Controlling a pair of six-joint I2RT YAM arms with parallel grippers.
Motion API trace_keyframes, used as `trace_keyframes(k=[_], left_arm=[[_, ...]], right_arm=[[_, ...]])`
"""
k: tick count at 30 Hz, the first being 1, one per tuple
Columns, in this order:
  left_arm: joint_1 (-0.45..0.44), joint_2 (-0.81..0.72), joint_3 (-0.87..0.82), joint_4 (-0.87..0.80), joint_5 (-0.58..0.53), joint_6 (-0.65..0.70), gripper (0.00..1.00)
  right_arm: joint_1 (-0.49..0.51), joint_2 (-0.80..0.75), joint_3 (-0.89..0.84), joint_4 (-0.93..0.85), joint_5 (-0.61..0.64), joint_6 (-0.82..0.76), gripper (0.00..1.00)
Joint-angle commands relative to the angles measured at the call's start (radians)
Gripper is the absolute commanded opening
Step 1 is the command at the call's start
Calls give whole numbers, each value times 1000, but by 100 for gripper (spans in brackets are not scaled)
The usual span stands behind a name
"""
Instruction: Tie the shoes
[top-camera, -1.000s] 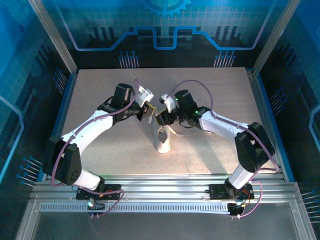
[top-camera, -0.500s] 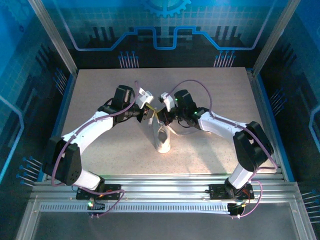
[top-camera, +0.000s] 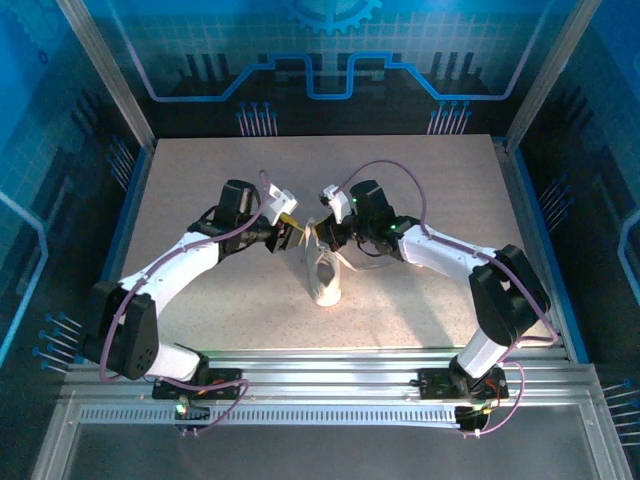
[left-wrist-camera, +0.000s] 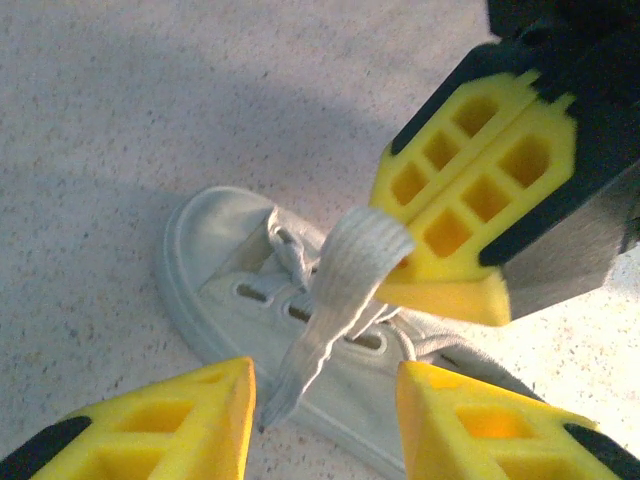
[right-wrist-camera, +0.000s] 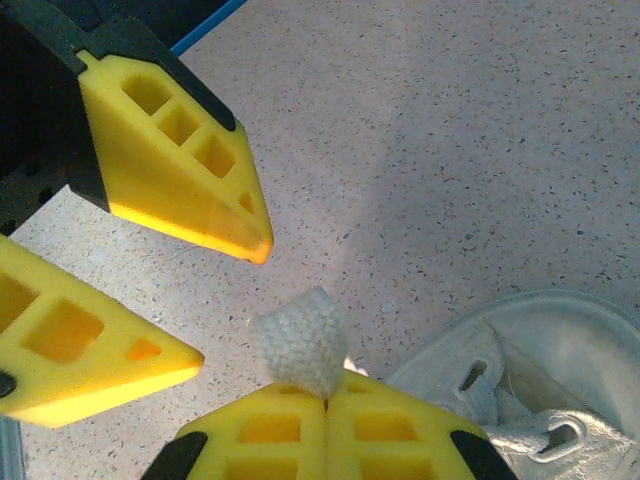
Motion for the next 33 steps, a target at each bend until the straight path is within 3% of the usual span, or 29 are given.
trace_keyframes(k=[1,10,14,20,23,25,30,33], left_arm=[[2,-4,-26,90,65,26,43],[-16,66,22,78,77,53,42],[-24,84,30,87,79,55,36],[-33,95,44,108,82,46,35],[-36,104,57,101,90,46,14],[-36,104,64,98,91,40,7],[-36,98,60,99,63,14,3],[-36,96,57,93,52,4,3]], right_arm=[[11,-23,5,13,-20,-16,0],[13,-26,6,0,-27,-17,0],[13,-23,9,-1,-33,-17,0],[13,-17,16,-23,-41,-30,0],[14,-20,16,-28,-42,-36,0],[13,-24,17,-38,-40,-42,0],[1,-75,17,-136,9,-78,43],[-24,-142,-25,-231,61,-107,51]])
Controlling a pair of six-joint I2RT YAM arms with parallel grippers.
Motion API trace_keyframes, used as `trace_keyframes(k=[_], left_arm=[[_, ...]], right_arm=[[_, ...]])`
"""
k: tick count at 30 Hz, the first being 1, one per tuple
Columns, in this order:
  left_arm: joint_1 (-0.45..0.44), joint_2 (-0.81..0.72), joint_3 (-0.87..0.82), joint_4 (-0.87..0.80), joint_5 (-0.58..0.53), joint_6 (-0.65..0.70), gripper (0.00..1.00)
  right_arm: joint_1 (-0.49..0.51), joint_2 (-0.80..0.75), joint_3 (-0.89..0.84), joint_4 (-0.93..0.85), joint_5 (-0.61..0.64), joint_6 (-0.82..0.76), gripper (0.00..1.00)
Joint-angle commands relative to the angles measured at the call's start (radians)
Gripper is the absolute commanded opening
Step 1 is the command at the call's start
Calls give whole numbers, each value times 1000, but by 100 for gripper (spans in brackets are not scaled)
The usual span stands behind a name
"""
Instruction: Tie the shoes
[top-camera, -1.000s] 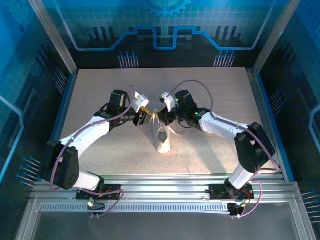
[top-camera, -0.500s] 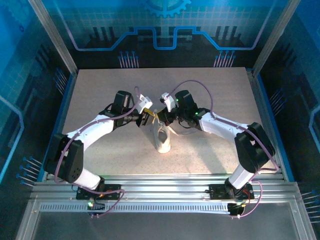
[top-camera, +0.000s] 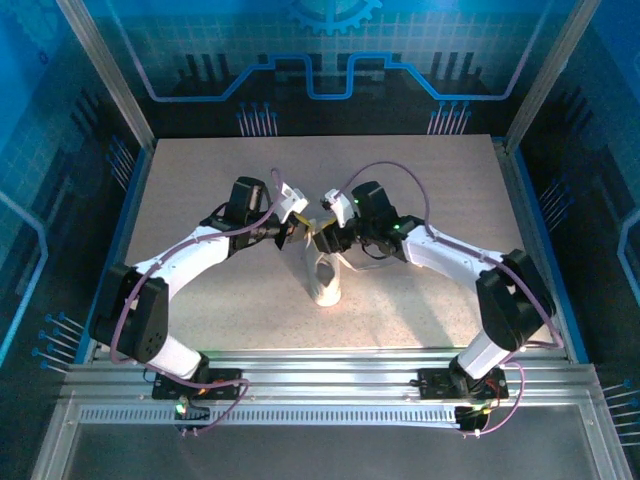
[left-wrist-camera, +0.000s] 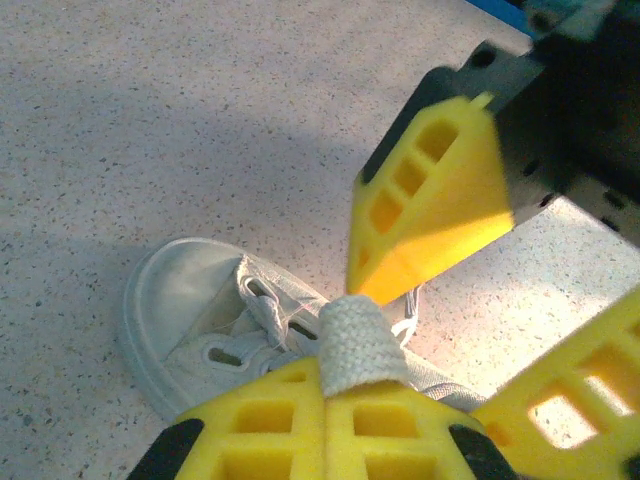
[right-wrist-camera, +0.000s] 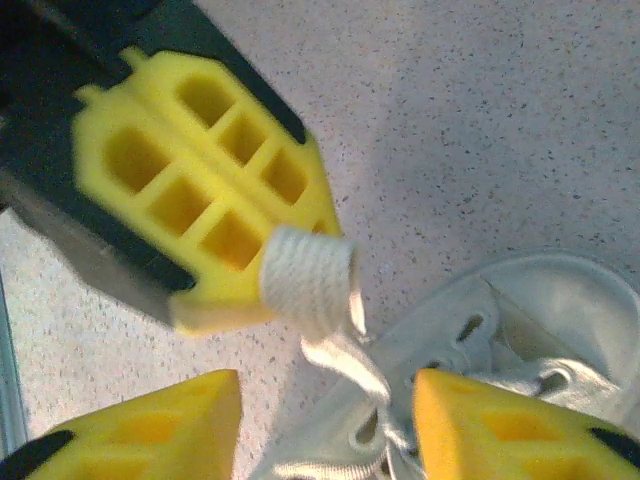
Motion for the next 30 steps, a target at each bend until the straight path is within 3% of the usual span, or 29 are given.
trace_keyframes(k=[1,6,12,21,30], left_arm=[[-7,-4,18,11,-1,-25,3],[-7,-3,11,19,-1,-36,3],[-7,5,11,20,8,-43,3],[-8,-10,11,-1,19,-41,3],[-8,-15,4,-10,28,-44,3]], right_arm=[[-22,-106,-34,-141,79,-67,52],[-36,-184,-100,-357,297,-248,55],[-39,-104,-70,-540,461,-456,57],[-73,133,45,-592,485,-503,58],[-126,245,117,-626,419,-525,59]])
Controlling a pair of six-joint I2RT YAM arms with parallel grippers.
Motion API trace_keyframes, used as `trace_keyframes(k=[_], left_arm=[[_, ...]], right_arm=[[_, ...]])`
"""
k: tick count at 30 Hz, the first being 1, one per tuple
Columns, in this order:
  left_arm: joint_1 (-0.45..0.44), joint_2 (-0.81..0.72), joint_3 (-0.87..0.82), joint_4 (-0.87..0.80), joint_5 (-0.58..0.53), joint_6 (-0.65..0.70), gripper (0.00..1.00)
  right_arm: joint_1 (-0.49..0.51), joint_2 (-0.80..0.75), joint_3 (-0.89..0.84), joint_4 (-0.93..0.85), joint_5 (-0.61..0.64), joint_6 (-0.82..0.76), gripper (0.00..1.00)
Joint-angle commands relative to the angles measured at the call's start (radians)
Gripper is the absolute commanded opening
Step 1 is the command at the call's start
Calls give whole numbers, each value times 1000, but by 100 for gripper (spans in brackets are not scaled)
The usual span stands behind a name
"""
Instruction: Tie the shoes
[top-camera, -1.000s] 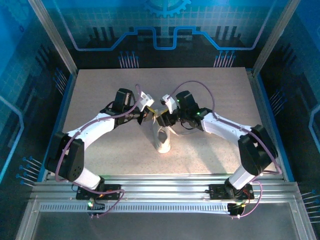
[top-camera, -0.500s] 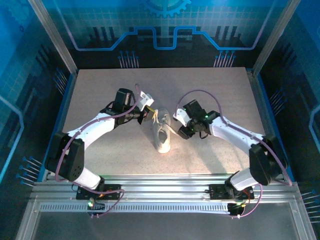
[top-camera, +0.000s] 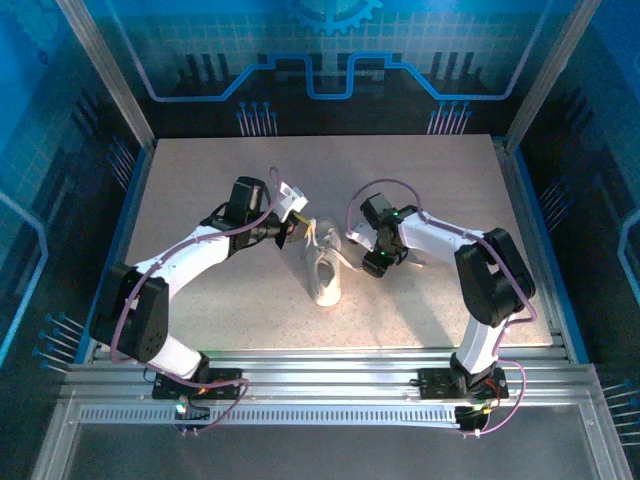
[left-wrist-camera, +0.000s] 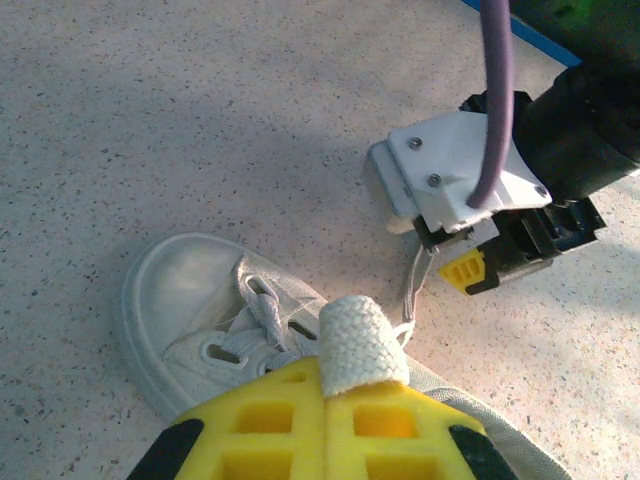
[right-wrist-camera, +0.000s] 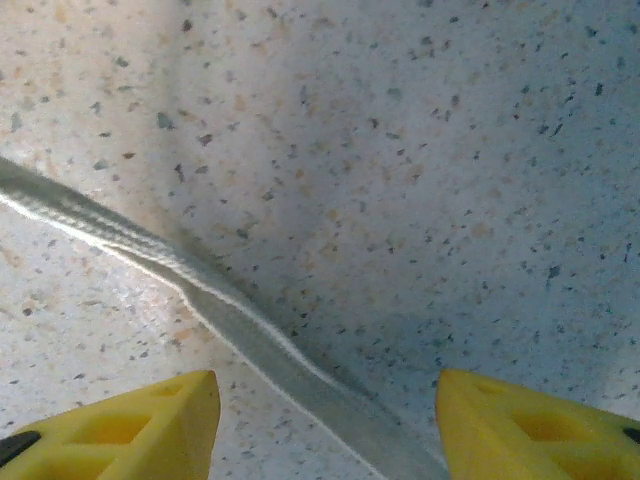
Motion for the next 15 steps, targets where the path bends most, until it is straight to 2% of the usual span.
trace_keyframes(k=[1,6,10,13,14,15], left_arm=[[-8,-16,5,-12,34,-3,3],[-8,-14,6,-17,29,0,3],[-8,-14,10,-21,27,0,3],[-8,-14,9,-27,25,1,3],[-8,-16,9,-31,25,2,3],[-8,-17,7,-33,24,2,3]], right_arm=[[-15,55,41,-66,-38,-30,59],[-20,82,41,-103,-109,-48,59],[-26,124,44,-117,-101,-40,59],[-27,168,71,-137,-87,-14,51],[-26,177,78,-141,-79,-4,44],[-27,180,84,-145,-69,4,33]])
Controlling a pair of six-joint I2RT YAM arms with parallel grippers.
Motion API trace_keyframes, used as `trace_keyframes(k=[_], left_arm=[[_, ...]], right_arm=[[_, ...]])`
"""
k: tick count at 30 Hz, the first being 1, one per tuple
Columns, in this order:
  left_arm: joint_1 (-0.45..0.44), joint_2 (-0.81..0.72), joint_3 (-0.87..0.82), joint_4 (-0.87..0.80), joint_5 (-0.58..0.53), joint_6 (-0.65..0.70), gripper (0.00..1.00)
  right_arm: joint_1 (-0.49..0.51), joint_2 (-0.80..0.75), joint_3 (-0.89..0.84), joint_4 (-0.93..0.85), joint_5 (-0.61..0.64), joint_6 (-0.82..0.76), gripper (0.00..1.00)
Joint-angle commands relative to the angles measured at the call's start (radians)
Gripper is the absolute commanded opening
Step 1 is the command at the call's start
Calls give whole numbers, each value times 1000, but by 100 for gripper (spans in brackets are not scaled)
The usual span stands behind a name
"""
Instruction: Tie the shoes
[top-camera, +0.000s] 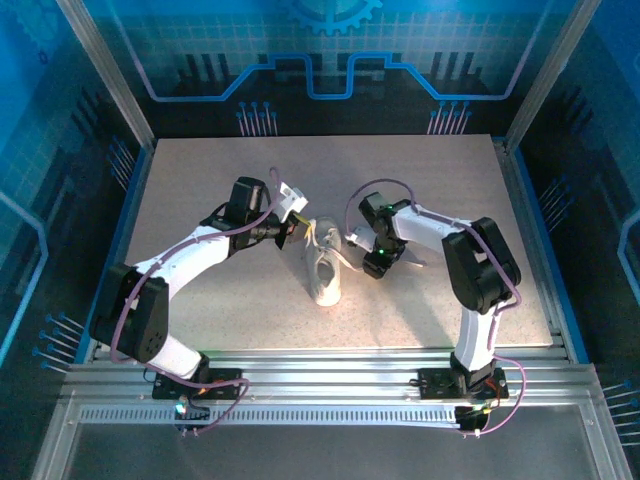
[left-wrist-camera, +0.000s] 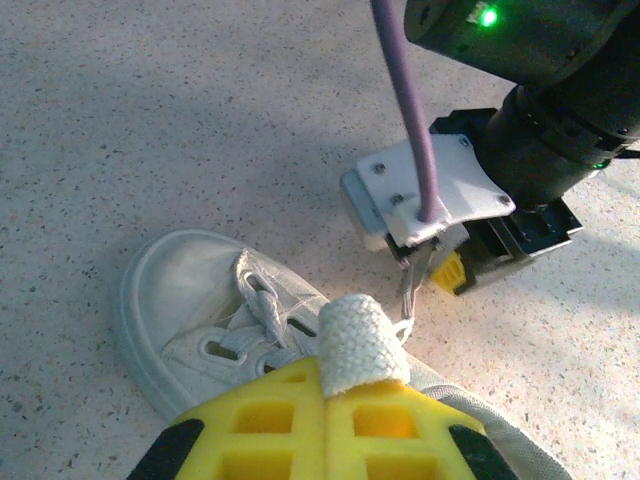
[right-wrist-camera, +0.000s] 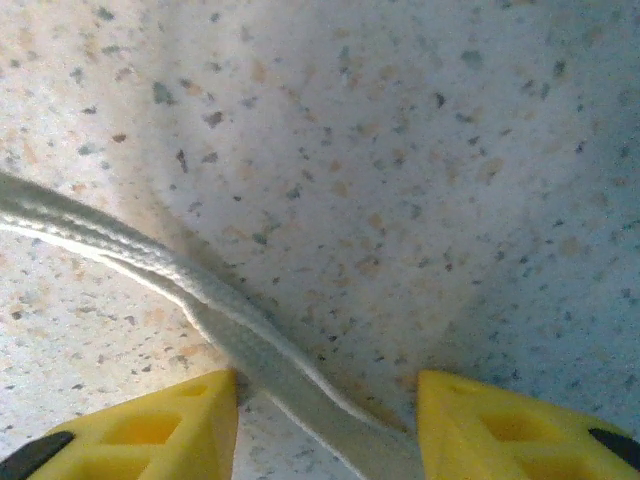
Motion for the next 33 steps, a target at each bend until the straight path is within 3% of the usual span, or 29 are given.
trace_keyframes(k=[1,4,13,17,27,33], left_arm=[[-9,-20,7,-26,25,2,2],[-9,-32,0,-28,22,3,2],[-21,-77,-29,23,24,-38,2],[-29,-76,-32,29,24,-45,2],[-52,-74,-44,25,24,-46,2],[-78,-85,-79,60,20,-70,2]], right_arm=[[-5,67,1,-45,8,27,22],[-9,37,-14,-43,18,45,0],[-12,-282,-130,110,-128,214,0],[-13,-353,-123,145,-172,294,0],[-8,-271,27,178,-238,466,0],[45,-31,335,194,-373,512,0]])
